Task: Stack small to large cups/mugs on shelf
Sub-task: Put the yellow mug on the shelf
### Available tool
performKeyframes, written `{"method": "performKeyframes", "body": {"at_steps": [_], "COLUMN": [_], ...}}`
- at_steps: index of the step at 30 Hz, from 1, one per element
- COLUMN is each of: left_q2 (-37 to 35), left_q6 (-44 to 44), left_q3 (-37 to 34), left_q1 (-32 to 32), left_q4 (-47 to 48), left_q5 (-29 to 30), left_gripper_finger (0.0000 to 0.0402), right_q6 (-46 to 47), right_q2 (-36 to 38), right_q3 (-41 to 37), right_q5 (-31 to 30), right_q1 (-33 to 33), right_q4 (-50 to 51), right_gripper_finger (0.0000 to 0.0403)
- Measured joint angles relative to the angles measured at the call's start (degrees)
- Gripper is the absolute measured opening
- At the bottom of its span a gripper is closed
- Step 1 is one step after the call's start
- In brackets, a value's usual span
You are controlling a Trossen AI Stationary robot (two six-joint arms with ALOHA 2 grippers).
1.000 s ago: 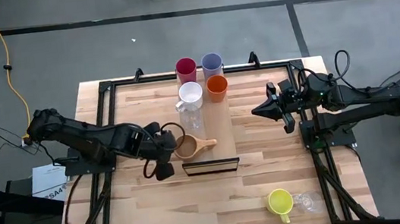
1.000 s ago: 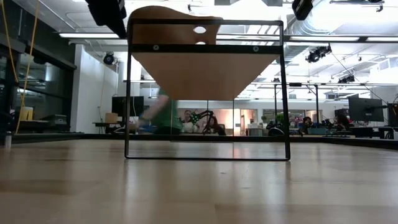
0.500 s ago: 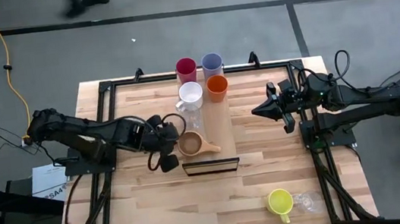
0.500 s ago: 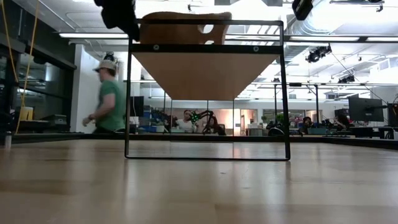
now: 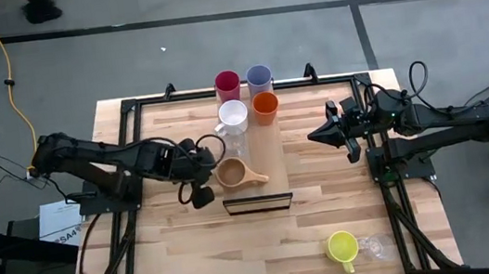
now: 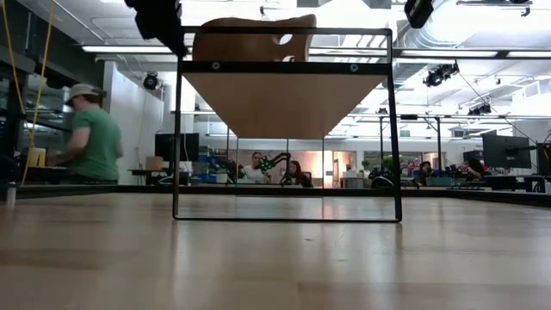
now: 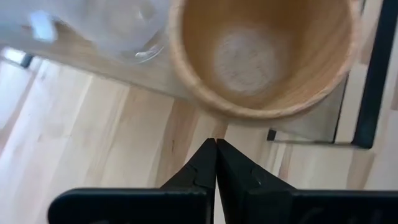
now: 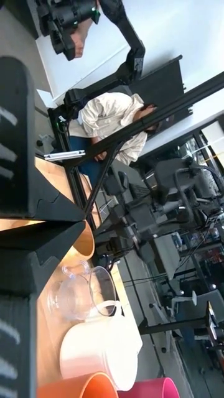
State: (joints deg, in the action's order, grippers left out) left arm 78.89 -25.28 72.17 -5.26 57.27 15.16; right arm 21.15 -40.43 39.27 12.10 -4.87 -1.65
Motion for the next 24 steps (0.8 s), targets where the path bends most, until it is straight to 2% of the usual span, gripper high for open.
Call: {"method": "performKeyframes", "body": {"at_steps": [5,9,12,14,18,24], "left_q2": [-1.5,-4.9,-9.2,-12.7,-21.1,-34.6], "left_q6": [0.3,2.4,6.8,9.3,12.0,9.5], "left_q3": [4.7,9.8,11.0,9.7,1.1,-20.6], "left_q1": [0.0,0.0,0.0,0.0,1.0,4.0], "left_q4": [5.3,5.4,-2.1,-11.2,-26.7,-50.1], "left_q5": [0.0,0.0,0.0,0.2,0.0,-2.5], "left_gripper_finger": [0.0,0.0,0.0,0.0,0.0,0.0], "right_q6": [0.0,0.0,-0.1,-0.1,0.0,-0.2], "right_q2": [0.0,0.0,-0.1,0.0,0.0,-0.1], "right_q3": [0.0,0.0,0.0,0.0,0.0,0.0], "right_q5": [0.0,0.0,0.0,0.0,0.0,-0.1], "right_q1": [0.0,0.0,0.0,0.0,0.0,0.0], "right_q4": [-0.7,-1.6,-1.9,-2.1,-2.2,-2.4], "right_gripper_finger": [0.0,0.0,0.0,0.0,0.0,0.0]}}
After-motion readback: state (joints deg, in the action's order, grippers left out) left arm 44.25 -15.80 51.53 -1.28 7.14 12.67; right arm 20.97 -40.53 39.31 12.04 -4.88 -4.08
